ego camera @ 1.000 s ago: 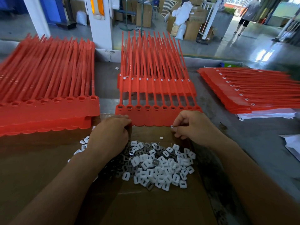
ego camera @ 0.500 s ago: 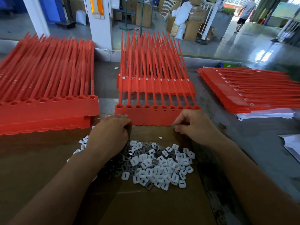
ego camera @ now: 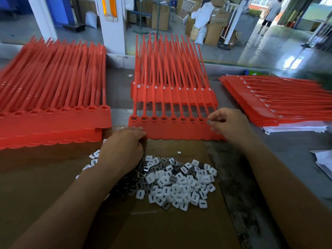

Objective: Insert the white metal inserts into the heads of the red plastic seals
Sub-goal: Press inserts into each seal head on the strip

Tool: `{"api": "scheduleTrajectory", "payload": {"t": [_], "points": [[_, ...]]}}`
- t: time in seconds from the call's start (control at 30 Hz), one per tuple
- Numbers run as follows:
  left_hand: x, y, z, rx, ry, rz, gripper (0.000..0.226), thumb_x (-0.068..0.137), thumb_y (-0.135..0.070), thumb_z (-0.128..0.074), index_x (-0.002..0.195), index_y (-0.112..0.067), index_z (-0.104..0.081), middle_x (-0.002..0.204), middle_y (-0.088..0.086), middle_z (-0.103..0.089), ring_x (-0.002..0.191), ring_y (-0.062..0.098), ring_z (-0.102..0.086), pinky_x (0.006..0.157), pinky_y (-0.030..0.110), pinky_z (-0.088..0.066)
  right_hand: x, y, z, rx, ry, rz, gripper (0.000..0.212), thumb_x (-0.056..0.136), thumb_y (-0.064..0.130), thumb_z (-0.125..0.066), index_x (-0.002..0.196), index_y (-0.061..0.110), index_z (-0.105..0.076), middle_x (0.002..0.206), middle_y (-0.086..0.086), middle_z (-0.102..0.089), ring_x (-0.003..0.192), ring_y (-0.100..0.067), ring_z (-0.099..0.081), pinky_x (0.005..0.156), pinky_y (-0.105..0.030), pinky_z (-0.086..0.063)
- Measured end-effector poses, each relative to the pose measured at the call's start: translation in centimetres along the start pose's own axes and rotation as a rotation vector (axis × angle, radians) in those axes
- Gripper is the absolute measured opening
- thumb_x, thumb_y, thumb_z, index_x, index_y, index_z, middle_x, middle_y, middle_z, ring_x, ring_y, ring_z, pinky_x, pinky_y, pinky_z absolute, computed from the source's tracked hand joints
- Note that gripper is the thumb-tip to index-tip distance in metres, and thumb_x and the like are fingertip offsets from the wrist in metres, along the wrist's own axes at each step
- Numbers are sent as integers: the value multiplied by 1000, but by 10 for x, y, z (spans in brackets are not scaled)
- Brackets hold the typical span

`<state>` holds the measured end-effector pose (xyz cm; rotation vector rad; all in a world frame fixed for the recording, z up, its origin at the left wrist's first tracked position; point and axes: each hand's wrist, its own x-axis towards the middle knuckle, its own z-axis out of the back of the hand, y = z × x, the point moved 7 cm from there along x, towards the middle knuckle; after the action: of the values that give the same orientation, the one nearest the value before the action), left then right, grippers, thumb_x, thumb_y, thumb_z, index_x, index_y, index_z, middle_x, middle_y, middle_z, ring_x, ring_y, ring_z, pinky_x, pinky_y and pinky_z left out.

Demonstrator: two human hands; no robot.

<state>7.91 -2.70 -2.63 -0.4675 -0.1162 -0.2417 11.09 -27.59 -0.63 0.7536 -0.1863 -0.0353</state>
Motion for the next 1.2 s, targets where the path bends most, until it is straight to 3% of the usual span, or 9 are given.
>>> {"api": "scheduleTrajectory", "payload": {"t": [0.1,0.27,0.5,0.57,0.67,0.8,0.97,1.2], "points": [[1,1,0,-3,-6,8,43,88,-3,-42,126,-16,-55,140,-6,-45,130,10,-38,106,25,-27,12,-17,8,-17,-75,-61,21,82,10,-66,75,28,-60,78,4,-64,72,-8,-59,67,-24,-45],[1,1,0,-3,-5,5,43,88,-4,-41,127,-16,-55,140,-6,-45,130,10,-38,106,23,-26,20,-30,4,25,-118,-87,10,81,14,-68,85,23,-67,74,17,-58,71,3,-53,63,-16,-37],[1,1,-1,13,3,8,44,89,-4,-41,128,-17,-53,141,-6,-43,131,10,-36,106,24,-26,23,-28,-2,-10,-136,-84,16,83,8,-65,99,9,-69,76,10,-57,68,5,-49,54,3,-33],[1,1,-1,13,4,7,44,88,-4,-41,128,-17,-53,141,-6,-43,131,10,-37,106,25,-26,21,-27,-2,-47,-139,-86,19,84,10,-64,102,8,-69,87,2,-64,76,-1,-54,66,0,-36],[1,1,-1,9,5,0,44,88,-3,-41,128,-15,-54,140,-5,-44,131,11,-37,107,25,-26,18,-24,-1,-105,-151,-80,22,85,13,-64,106,9,-70,106,-6,-68,98,-14,-59,86,-22,-41],[1,1,-1,11,11,0,44,88,-3,-41,128,-15,-53,141,-5,-43,131,10,-36,108,24,-24,14,-25,-1,-129,-162,-58,23,86,15,-63,107,8,-69,111,-7,-68,102,-15,-59,88,-24,-41],[2,2,-2,8,11,6,44,89,-3,-41,129,-16,-52,141,-5,-43,131,10,-36,108,25,-24,15,-27,0,-134,-192,-58,21,85,18,-65,103,9,-71,106,-5,-69,88,-3,-51,78,-18,-36],[2,2,-2,13,6,-8,44,87,-3,-42,128,-15,-54,140,-4,-44,131,10,-37,107,24,-25,17,-27,0,-169,-237,-39,17,84,18,-66,97,10,-73,101,-4,-71,85,-5,-53,74,-18,-35]]}}
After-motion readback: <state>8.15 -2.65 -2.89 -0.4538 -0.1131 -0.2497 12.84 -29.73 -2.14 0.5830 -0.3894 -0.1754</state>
